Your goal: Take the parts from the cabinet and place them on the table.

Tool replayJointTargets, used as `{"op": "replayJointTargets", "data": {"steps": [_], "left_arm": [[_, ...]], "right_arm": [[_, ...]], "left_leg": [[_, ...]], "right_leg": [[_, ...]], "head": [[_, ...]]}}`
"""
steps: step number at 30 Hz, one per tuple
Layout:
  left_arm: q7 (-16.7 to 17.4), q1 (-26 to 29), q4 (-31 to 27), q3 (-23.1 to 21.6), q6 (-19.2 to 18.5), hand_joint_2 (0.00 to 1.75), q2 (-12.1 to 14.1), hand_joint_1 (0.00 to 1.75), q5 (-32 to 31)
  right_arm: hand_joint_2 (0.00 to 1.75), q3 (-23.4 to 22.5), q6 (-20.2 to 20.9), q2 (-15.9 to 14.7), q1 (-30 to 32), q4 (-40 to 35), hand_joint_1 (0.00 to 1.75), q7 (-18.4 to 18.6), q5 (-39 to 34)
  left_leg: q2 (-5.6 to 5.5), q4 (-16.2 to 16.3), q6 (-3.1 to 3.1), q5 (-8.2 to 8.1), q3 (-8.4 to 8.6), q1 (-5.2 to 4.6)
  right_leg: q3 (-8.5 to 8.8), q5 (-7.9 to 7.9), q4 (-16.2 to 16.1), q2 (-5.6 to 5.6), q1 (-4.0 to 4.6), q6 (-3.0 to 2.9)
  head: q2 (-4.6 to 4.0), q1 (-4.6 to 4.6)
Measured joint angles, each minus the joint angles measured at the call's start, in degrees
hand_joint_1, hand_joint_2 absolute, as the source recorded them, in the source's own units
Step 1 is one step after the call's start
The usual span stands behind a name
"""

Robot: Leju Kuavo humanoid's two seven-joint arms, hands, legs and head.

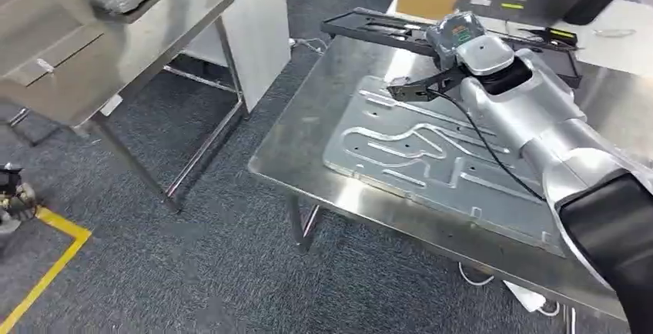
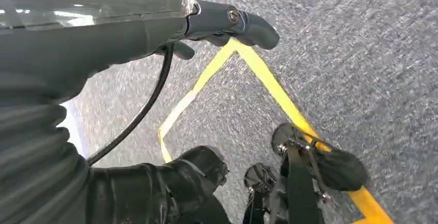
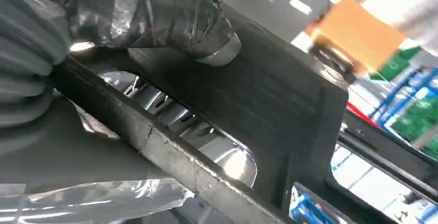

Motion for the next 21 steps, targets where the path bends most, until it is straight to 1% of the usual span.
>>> {"op": "replayJointTargets", "data": {"steps": [2,3,4,5,6,7,8,9,10,11,12,13,14,16,17,18,19,20,21], "left_arm": [[0.1,0.1,0.0,0.1,0.0,1.75,0.0,0.00,0.1],[0.1,0.2,0.0,0.2,0.0,1.75,0.0,0.00,0.1],[0.1,0.2,0.0,0.2,0.0,1.75,0.0,0.00,0.1],[0.1,0.1,0.0,0.2,0.0,1.75,0.0,0.00,0.2],[0.1,-0.1,0.0,0.2,0.0,1.75,0.0,0.00,0.2],[0.1,-0.2,0.0,0.2,0.0,1.75,0.0,0.00,0.2],[0.1,-0.3,0.0,0.2,0.0,1.75,0.0,0.00,0.2],[0.1,-0.2,0.0,0.2,0.0,1.75,0.0,0.00,0.2],[0.1,-0.1,0.0,0.2,0.1,1.75,0.0,0.00,0.2],[0.1,-0.1,0.0,0.3,0.2,1.75,0.0,0.00,0.2],[0.1,-0.1,0.0,0.3,0.2,1.75,0.0,0.00,0.2],[0.1,-0.1,0.0,0.3,0.2,1.75,0.0,0.00,0.2],[0.1,-0.3,0.0,0.3,0.3,1.75,0.0,0.00,0.1],[0.1,-0.1,0.0,0.3,0.5,1.75,0.0,0.00,-0.1],[0.1,0.0,0.0,0.3,0.6,1.75,0.0,0.00,-0.1],[0.1,0.1,0.0,0.3,0.7,1.75,0.0,0.00,-0.2],[0.0,0.2,0.0,0.3,0.8,1.75,0.0,0.00,-0.2],[0.0,0.1,0.0,0.3,0.9,1.75,0.0,0.00,-0.3],[0.0,0.1,0.0,0.3,0.9,1.75,0.0,0.00,-0.3]], "right_arm": [[1.75,-0.3,0.4,0.3,0.2,-0.2,1.75,-1.4,-1.2],[1.75,-0.6,0.5,0.1,0.4,-0.5,1.75,-2.0,-1.7],[1.75,-0.9,0.5,0.0,0.6,-0.7,1.75,-2.2,-2.1],[1.75,-1.2,0.5,-0.4,0.8,-0.9,1.75,-2.5,-2.3],[1.75,-1.6,0.5,-0.8,0.9,-0.9,1.75,-2.5,-2.3],[1.75,-1.9,0.5,-1.3,1.3,-0.9,1.75,-2.5,-2.5],[1.75,-2.2,0.6,-1.6,1.8,-0.9,1.75,-2.5,-2.7],[1.75,-2.4,0.5,-1.9,2.4,-0.9,1.75,-2.5,-3.5],[1.75,-2.8,0.4,-2.1,2.9,-0.9,1.75,-2.5,-3.9],[1.75,-3.2,0.2,-2.3,3.2,-1.0,1.75,-2.7,-4.4],[1.75,-3.7,0.2,-2.6,3.5,-1.2,1.75,-2.8,-4.5],[1.75,-4.1,-0.1,-3.0,3.7,-1.4,1.75,-2.8,-4.5],[1.75,-4.5,-0.4,-3.3,3.9,-1.4,1.75,-2.8,-4.5],[1.75,-4.9,-0.8,-4.3,4.7,-1.4,1.75,-2.8,-4.5],[1.75,-5.1,-0.9,-4.6,5.2,-1.4,1.75,-2.7,-4.5],[1.75,-5.2,-1.0,-5.0,5.7,-1.4,1.75,-2.7,-4.6],[1.75,-5.4,-1.1,-5.1,6.0,-1.6,1.75,-2.4,-4.6],[1.75,-5.6,-1.3,-5.6,6.2,-1.7,1.75,-2.1,-4.5],[1.75,-5.9,-1.3,-6.0,6.3,-1.7,1.75,-1.6,-4.3]], "left_leg": [[-0.94,-0.1,0.51,0.02,0.03,0.04],[-1.26,-0.8,1.05,0.42,0.48,0.46],[-1.64,-0.9,1.27,0.54,0.52,0.50],[-1.76,-0.9,1.63,0.60,0.41,0.52],[-2.19,-0.8,1.80,0.59,0.36,0.48],[-2.86,-0.8,1.84,0.56,0.35,0.45],[-3.36,-0.7,1.87,0.55,0.38,0.43],[-3.86,-0.6,1.86,0.51,0.42,0.43],[-4.09,-0.5,1.88,0.43,0.43,0.43],[-4.37,-0.3,1.81,0.32,0.46,0.44],[-4.65,-0.1,1.66,0.19,0.45,0.44],[-4.86,0.1,1.51,0.08,0.29,0.44],[-5.16,0.4,1.27,0.07,-0.04,0.05],[-5.37,0.2,0.86,0.27,-0.11,0.26],[-5.39,0.0,0.52,0.38,-0.02,0.34],[-5.48,0.1,0.15,0.13,-0.13,0.01],[-4.85,1.3,-0.09,-0.86,-0.63,0.17],[-4.34,4.3,-0.29,-3.00,-1.97,0.24],[-4.08,8.5,-0.49,-5.28,-3.82,0.39]], "right_leg": [[0.36,-0.14,-0.3,-0.90,0.00,0.50],[0.37,-0.59,0.0,-0.35,-0.27,0.97],[0.04,-1.71,1.3,2.85,-0.61,1.27],[-1.57,-4.09,4.9,5.18,-0.67,1.33],[-3.70,-6.40,9.5,6.19,-0.66,1.44],[-5.77,-8.06,13.8,6.61,-0.64,1.53],[-7.33,-8.64,16.7,6.76,-0.62,1.58],[-7.73,-7.62,16.9,6.79,-0.63,1.57],[-6.94,-5.68,14.6,6.79,-0.66,1.49],[-5.06,-2.82,10.1,6.79,-0.70,1.38],[-2.76,-0.06,4.8,6.82,-0.71,1.23],[-1.36,0.54,1.1,7.00,-0.69,0.99],[-1.13,0.40,0.5,7.06,-0.28,0.91],[-1.36,0.50,0.6,6.97,-0.04,0.55],[-1.35,0.60,0.6,6.97,0.03,0.21],[-1.07,1.04,0.0,6.85,-0.75,-0.41],[-0.96,1.18,-0.3,6.76,-0.68,-0.63],[-0.98,1.20,-0.3,6.71,-0.76,-0.88],[-0.99,1.18,-0.3,6.66,-0.74,-0.96]], "head": [[0.00,0.02],[0.00,0.09],[0.00,0.07],[0.00,0.09],[0.00,0.09],[0.00,0.07],[0.00,0.09],[0.00,0.09],[0.00,0.09],[0.00,0.09],[0.00,0.07],[0.00,0.09],[0.00,0.09],[0.00,0.09],[0.00,0.04],[0.00,0.07],[0.00,0.04],[0.00,-0.07],[-0.02,0.00]]}}
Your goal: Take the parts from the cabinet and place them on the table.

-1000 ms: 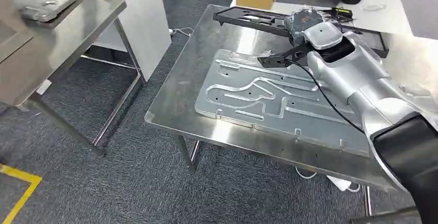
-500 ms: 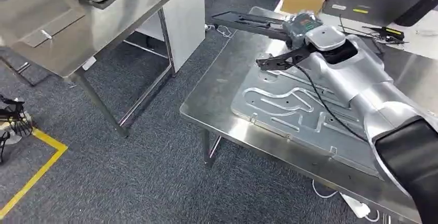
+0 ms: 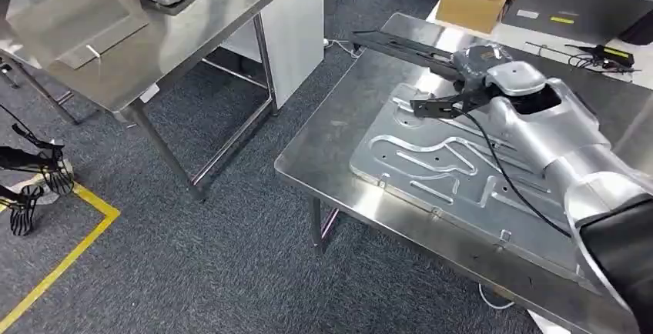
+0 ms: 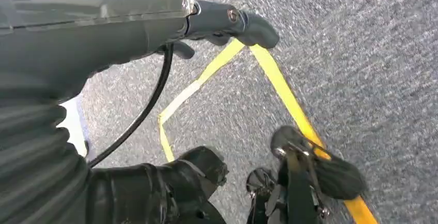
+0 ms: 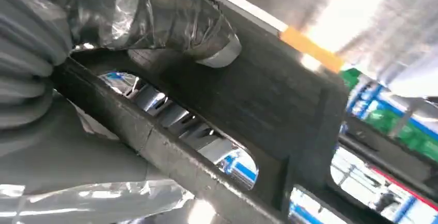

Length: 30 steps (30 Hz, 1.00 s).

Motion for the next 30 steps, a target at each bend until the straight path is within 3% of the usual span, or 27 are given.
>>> {"op": "replayJointTargets", "data": {"steps": [2,3,4,7,8,10,12,13,14,15,16,17,18,19,20,21,22,23,27,28,30], "left_arm": [[0.0,0.0,0.0,0.0,0.0,1.75,0.0,0.00,0.0],[0.1,0.0,0.0,0.0,0.0,1.75,0.0,0.00,0.0],[0.1,0.1,0.0,0.0,0.0,1.75,0.0,0.00,0.0],[0.1,0.0,0.0,0.0,0.0,1.75,0.0,0.00,0.0],[0.1,-0.1,0.0,0.0,0.0,1.75,0.1,0.00,0.0],[0.1,-0.1,0.0,0.0,0.0,1.75,0.1,0.00,0.0],[0.2,-0.2,0.0,0.0,0.0,1.75,0.1,0.00,-0.1],[0.2,-0.1,0.0,0.0,0.0,1.75,0.0,0.00,-0.2],[0.2,-0.1,0.0,0.0,0.0,1.75,0.0,0.00,-0.2],[0.2,-0.1,0.0,0.0,0.0,1.75,0.0,0.00,-0.2],[0.2,0.0,0.0,0.0,0.1,1.75,0.0,0.00,-0.3],[0.2,0.0,0.0,0.0,0.2,1.75,0.0,0.00,-0.5],[0.1,0.0,0.0,0.0,0.2,1.75,0.0,0.00,-0.7],[0.2,0.0,0.0,0.0,0.2,1.75,0.0,0.00,-1.1],[0.2,0.0,0.0,0.0,0.2,1.75,0.0,0.00,-1.2],[0.3,0.0,0.0,0.0,0.2,0.00,0.0,0.00,-1.2],[0.3,-0.1,0.0,-0.1,0.1,0.00,0.0,0.00,-1.0],[0.3,-0.1,0.0,-0.1,0.1,0.00,0.0,0.00,-0.9],[0.3,-0.1,0.0,-0.1,0.1,0.00,0.0,0.00,-0.3],[0.3,-0.1,0.0,0.0,0.1,0.00,0.0,0.00,-0.3],[0.3,-0.1,0.0,0.0,0.1,0.00,0.0,0.00,-0.2]], "right_arm": [[1.75,-0.2,0.0,-1.0,0.1,0.0,1.75,0.7,0.2],[1.75,-0.2,0.0,-1.4,0.3,0.0,1.75,1.0,0.2],[1.75,-0.3,0.0,-1.7,0.4,0.0,1.75,1.0,0.2],[1.75,-0.8,0.0,-2.4,0.4,-0.2,1.75,1.1,0.2],[1.75,-1.0,0.1,-2.8,0.3,-0.3,1.75,1.3,0.3],[1.75,-1.2,0.1,-3.7,0.4,-0.3,1.75,1.9,0.5],[1.75,-1.6,0.1,-4.5,0.6,-0.5,1.75,2.0,0.5],[1.75,-2.0,0.0,-5.5,0.8,-0.7,1.75,2.0,0.5],[1.75,-2.4,0.0,-6.4,0.9,-0.8,1.75,2.0,0.5],[0.00,-2.8,0.0,-7.1,0.9,-0.8,0.00,2.0,0.5],[0.00,-3.2,0.0,-7.7,1.3,-0.8,0.00,2.0,0.5],[0.00,-3.4,0.0,-8.0,1.9,-0.8,0.00,1.9,0.5],[0.00,-3.7,0.0,-8.5,2.6,-0.8,0.00,1.6,0.4],[0.00,-3.9,0.0,-8.9,3.4,-1.2,0.00,1.5,0.3],[0.00,-4.2,0.0,-9.2,3.8,-1.6,0.00,1.5,0.3],[0.00,-4.5,0.0,-9.5,4.1,-1.7,0.00,1.4,0.2],[0.00,-4.9,-0.1,-9.9,4.2,-2.1,0.00,1.3,0.2],[0.00,-5.2,-0.1,-10.0,4.3,-2.2,0.00,1.2,0.2],[0.00,-6.2,-0.1,-10.5,5.0,-2.9,0.00,1.0,0.2],[0.00,-6.3,-0.1,-10.5,5.1,-3.1,0.00,1.0,0.2],[0.00,-6.7,-0.2,-10.5,5.1,-3.4,0.00,1.0,0.2]], "left_leg": [[0.33,8.4,-0.26,-3.22,-3.73,0.12],[0.35,9.6,-0.32,-3.05,-4.22,0.18],[0.36,7.9,-0.24,-1.58,-3.25,0.22],[0.48,-6.1,0.76,4.67,4.29,0.14],[0.66,-8.4,1.00,3.77,5.77,-0.31],[0.38,-8.5,1.09,3.86,5.42,-0.35],[0.32,-9.1,1.81,4.32,5.60,-0.25],[0.36,-9.7,2.28,4.74,5.91,0.06],[0.25,-9.9,2.61,4.87,5.89,0.06],[0.15,-9.9,2.67,4.90,5.84,0.06],[0.02,-9.9,2.69,4.88,5.87,0.03],[0.00,-9.8,2.74,4.83,5.88,0.02],[-0.01,-9.8,2.79,4.78,5.88,0.02],[-0.01,-9.6,2.78,4.68,5.91,0.04],[-0.03,-9.4,2.68,4.53,5.92,0.06],[-0.04,-9.1,2.49,4.30,5.91,0.10],[-0.04,-8.7,2.25,4.02,5.90,0.10],[-0.08,-8.6,1.89,3.80,5.77,-0.17],[-0.10,-8.7,0.81,3.81,5.86,-0.19],[0.03,-8.1,0.49,3.34,5.49,-0.16],[0.28,-2.6,0.07,-0.46,3.19,-0.06]], "right_leg": [[0.00,-0.06,0.0,-0.22,0.06,-0.08],[0.02,-0.06,0.0,-0.23,0.06,-0.08],[0.06,-0.06,0.0,-0.23,0.06,-0.07],[0.27,-0.20,0.2,-0.13,0.08,0.13],[0.08,-0.41,0.4,-0.14,0.50,0.51],[0.02,-0.21,0.2,-0.29,0.27,1.16],[0.18,-0.11,-0.1,-0.35,0.28,1.97],[0.04,-0.84,0.8,-0.23,-0.07,2.20],[-1.13,-2.67,3.2,-0.11,0.01,2.37],[-2.83,-4.70,6.8,0.01,0.01,2.52],[-5.14,-6.83,11.7,0.11,-0.04,2.76],[-7.07,-7.97,15.3,0.16,-0.04,2.97],[-8.14,-7.87,17.0,0.15,-0.10,3.14],[-7.89,-6.41,15.9,0.15,-0.28,3.24],[-6.46,-4.18,12.7,0.14,-0.48,3.30],[-3.89,-1.30,7.2,0.14,-0.65,3.34],[-1.22,0.78,2.0,0.13,-0.80,3.31],[-0.66,-0.25,1.0,0.24,-0.52,3.12],[-0.85,0.40,0.6,0.40,0.00,1.71],[-0.70,0.71,0.2,0.30,-0.66,1.18],[-0.71,0.72,0.2,0.29,-0.52,0.51]], "head": [[0.02,-0.02],[0.02,-0.02],[0.02,-0.02],[0.00,-0.02],[0.02,-0.02],[0.00,0.02],[0.00,-0.02],[0.02,0.02],[0.00,0.04],[0.02,0.04],[0.00,0.04],[0.02,0.04],[0.02,0.04],[0.02,0.04],[0.02,0.04],[0.00,0.04],[0.00,0.04],[0.02,0.02],[0.02,0.04],[0.02,0.04],[0.02,-0.06]]}}
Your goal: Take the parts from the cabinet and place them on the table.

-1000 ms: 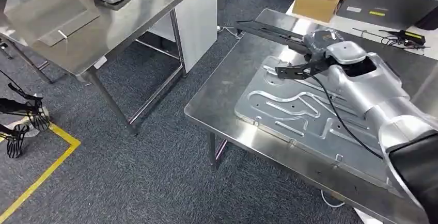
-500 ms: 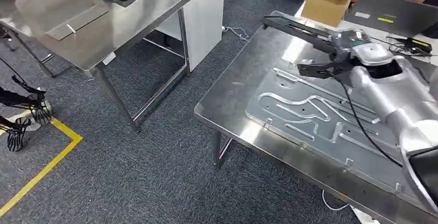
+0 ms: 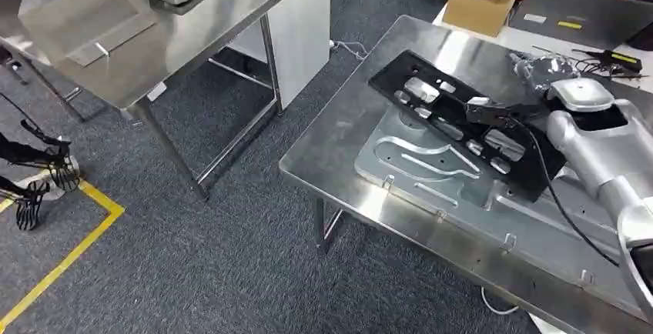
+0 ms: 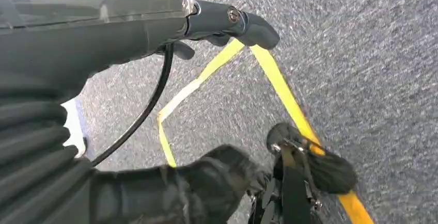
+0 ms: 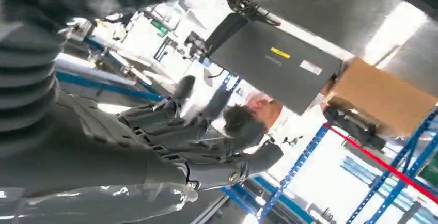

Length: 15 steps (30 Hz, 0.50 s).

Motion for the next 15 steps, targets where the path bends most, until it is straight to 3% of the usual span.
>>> {"op": "replayJointTargets", "data": {"steps": [2,3,4,6,8,9,11,13,14,15], "left_arm": [[0.1,0.0,0.0,0.0,0.0,0.00,0.0,0.00,0.0],[0.1,0.0,0.0,0.0,0.0,0.00,0.0,0.00,0.0],[0.1,0.1,0.0,0.0,0.0,0.00,0.0,0.00,0.2],[0.0,0.1,0.0,0.0,0.0,0.00,0.0,0.00,0.2],[-0.3,0.0,0.0,0.0,0.0,0.00,0.0,0.00,0.2],[-0.3,0.0,0.0,0.0,0.0,0.00,0.1,0.00,0.2],[-0.4,-0.1,0.0,0.0,0.0,0.00,0.1,0.00,0.2],[-0.6,-0.1,0.0,0.0,-0.2,0.00,0.0,0.00,0.3],[-0.7,0.0,0.0,0.0,-0.4,0.00,0.0,0.00,0.4],[-0.9,-0.1,0.0,0.1,-0.5,0.00,0.0,0.00,0.4]], "right_arm": [[0.00,-0.2,0.0,0.0,0.4,-0.1,0.00,0.0,0.0],[0.00,-0.4,0.0,0.0,0.8,-0.1,0.00,-0.1,0.0],[0.00,-0.5,0.0,0.0,1.1,-0.1,0.00,-0.1,0.0],[0.00,-0.8,-0.1,0.0,1.5,-0.1,0.00,-0.1,0.0],[0.00,-1.0,-0.1,0.0,1.5,-0.3,0.00,-0.1,0.0],[0.00,-1.2,-0.2,-0.1,1.5,-0.5,0.00,-0.1,0.0],[0.00,-1.3,-0.2,-0.2,1.5,-0.5,0.00,-0.2,0.0],[0.00,-1.6,-0.2,-0.2,1.7,-0.7,0.00,-0.3,0.0],[0.00,-1.7,-0.2,-0.4,1.8,-0.7,0.00,-0.3,0.0],[0.00,-1.8,-0.1,-0.5,1.6,-0.8,0.00,-0.5,0.0]], "left_leg": [[0.04,9.0,-0.23,-4.20,-4.00,0.09],[0.04,12.3,-0.28,-5.05,-5.46,0.09],[0.04,12.3,-0.22,-4.46,-5.38,0.09],[0.05,5.5,0.15,-0.67,-1.71,0.09],[0.11,-4.5,0.92,2.89,3.90,0.04],[0.18,-5.9,0.98,2.24,4.34,-0.31],[0.07,-5.9,1.26,2.62,4.15,-0.30],[0.07,-6.6,2.13,3.33,4.31,-0.21],[0.18,-7.2,2.32,3.81,4.58,0.07],[0.14,-7.5,2.61,4.06,4.52,0.07]], "right_leg": [[-0.05,0.01,0.0,-0.14,0.16,-0.10],[-0.04,0.01,0.0,-0.21,0.23,-0.10],[-0.01,0.01,0.0,-0.25,0.25,-0.10],[-0.01,0.03,0.1,-0.26,0.27,-0.07],[0.00,0.07,0.2,-0.26,0.29,0.03],[-0.19,0.00,0.4,-0.23,0.70,0.40],[-0.26,0.30,0.2,-0.25,0.60,1.20],[-0.13,0.64,-0.2,-0.22,0.48,1.97],[-0.28,0.06,0.3,-0.19,0.21,2.15],[-1.26,-1.75,2.4,-0.14,0.26,2.34]], "head": [[0.00,0.04],[0.00,0.04],[0.00,0.04],[0.00,0.02],[0.00,0.04],[0.00,0.04],[0.00,0.06],[-0.02,0.06],[0.00,0.09],[0.00,0.15]]}}
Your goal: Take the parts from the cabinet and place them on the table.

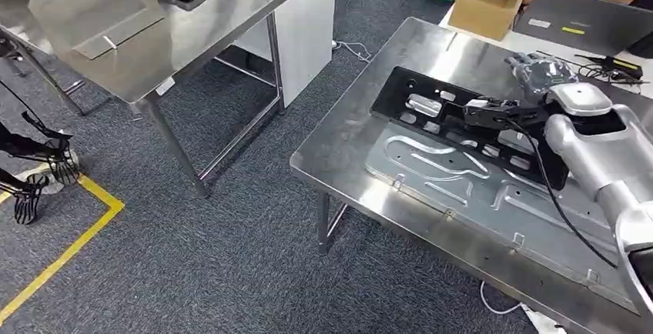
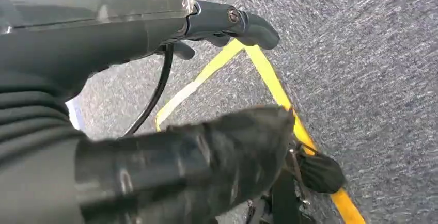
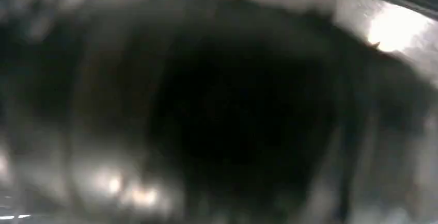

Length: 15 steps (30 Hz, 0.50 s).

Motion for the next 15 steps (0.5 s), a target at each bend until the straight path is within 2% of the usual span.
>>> {"op": "replayJointTargets", "data": {"steps": [2,3,4,5,6,7,8,9,10,12,13,14,15], "left_arm": [[-0.1,0.0,0.0,0.0,-0.4,0.00,0.0,0.00,0.2],[-0.1,0.0,0.0,0.0,-0.6,0.00,0.0,0.00,0.3],[-0.1,0.0,0.0,0.0,-0.7,0.00,0.0,0.00,0.4],[-0.1,0.0,0.0,0.0,-0.7,0.00,0.0,0.00,0.4],[-0.1,0.0,0.0,0.0,-0.8,0.00,0.0,0.00,0.5],[-0.1,0.0,0.0,0.0,-1.0,0.00,0.0,0.00,0.5],[-0.1,0.0,0.0,0.0,-1.1,0.00,0.0,0.00,0.5],[-0.1,0.0,0.0,0.0,-1.1,0.00,0.0,0.00,0.5],[0.0,-0.1,0.0,0.0,-1.2,0.00,0.0,0.00,0.4],[0.0,0.0,0.0,0.0,-1.2,0.00,0.0,0.00,0.4],[0.0,0.1,0.0,0.0,-1.2,0.00,0.0,0.00,0.4],[0.0,0.1,0.0,0.0,-1.2,0.00,0.0,0.00,0.4],[0.0,0.0,0.0,0.0,-1.2,0.00,0.0,0.00,0.4]], "right_arm": [[0.00,-0.2,0.3,-0.2,0.0,0.0,0.00,0.0,0.0],[0.00,-0.2,0.5,-0.2,0.3,0.0,0.00,-0.1,0.0],[0.00,-0.2,0.5,-0.2,0.6,0.0,0.00,-0.2,0.0],[0.00,-0.2,0.6,-0.2,0.7,0.0,0.00,-0.3,0.1],[0.00,-0.2,0.6,-0.3,0.7,0.0,0.00,-0.4,0.2],[0.00,-0.2,0.6,-0.5,0.6,-0.1,0.00,-0.6,0.2],[0.00,-0.2,0.6,-0.7,0.4,-0.1,0.00,-0.6,0.2],[0.00,-0.2,0.6,-0.8,0.2,-0.1,0.00,-0.7,0.3],[0.00,-0.2,0.7,-0.9,0.2,-0.1,0.00,-0.7,0.3],[0.00,-0.2,0.8,-1.0,0.2,-0.2,0.00,-0.7,0.4],[0.00,-0.2,0.7,-1.0,0.2,-0.2,0.00,-0.7,0.5],[0.00,-0.2,0.8,-1.0,0.2,-0.2,0.00,-0.8,0.5],[0.00,-0.2,0.8,-0.9,0.0,-0.3,0.00,-0.8,0.6]], "left_leg": [[0.07,0.1,0.18,0.45,-0.30,-0.13],[0.05,0.2,0.19,0.46,-0.38,-0.18],[0.02,0.3,0.18,0.46,-0.54,-0.21],[-0.03,0.6,0.18,0.45,-0.70,-0.22],[-0.09,0.9,0.16,0.41,-0.90,-0.22],[-0.18,1.2,0.07,0.34,-1.06,-0.22],[-0.28,1.5,-0.08,0.24,-1.21,-0.23],[-0.35,1.6,-0.26,0.25,-1.57,-0.52],[-0.47,1.8,-0.46,0.33,-1.77,-0.56],[-0.46,1.7,-1.11,0.77,-2.01,-0.43],[-0.54,1.6,-1.43,0.93,-2.17,-0.50],[-0.46,2.2,-1.73,0.25,-2.49,-0.56],[-0.27,4.2,-2.15,-2.25,-3.36,-0.49]], "right_leg": [[-3.71,-4.90,8.7,0.02,-0.06,0.39],[-5.12,-6.22,12.1,0.02,-0.07,0.50],[-5.84,-6.43,14.0,0.01,-0.07,0.55],[-5.18,-5.30,13.0,0.01,-0.07,0.55],[-3.34,-3.19,9.6,0.01,-0.07,0.49],[-0.70,-0.73,4.6,0.02,-0.06,0.38],[1.86,1.06,-0.2,0.07,-0.06,0.17],[2.42,0.21,-1.6,0.24,0.28,-0.16],[2.16,0.86,-2.0,0.28,0.53,-0.56],[1.78,1.11,-1.6,0.22,0.71,-0.98],[1.65,1.45,-1.9,0.14,0.63,-1.47],[1.54,2.07,-2.4,-0.09,-0.05,-2.13],[1.27,2.48,-2.6,-0.17,0.09,-2.47]], "head": [[0.00,0.00],[0.00,0.02],[0.00,0.02],[-0.02,0.00],[0.00,0.00],[0.00,0.00],[0.00,0.02],[0.00,0.00],[0.00,0.00],[0.00,0.00],[0.00,0.02],[0.00,-0.04],[0.00,0.00]]}}
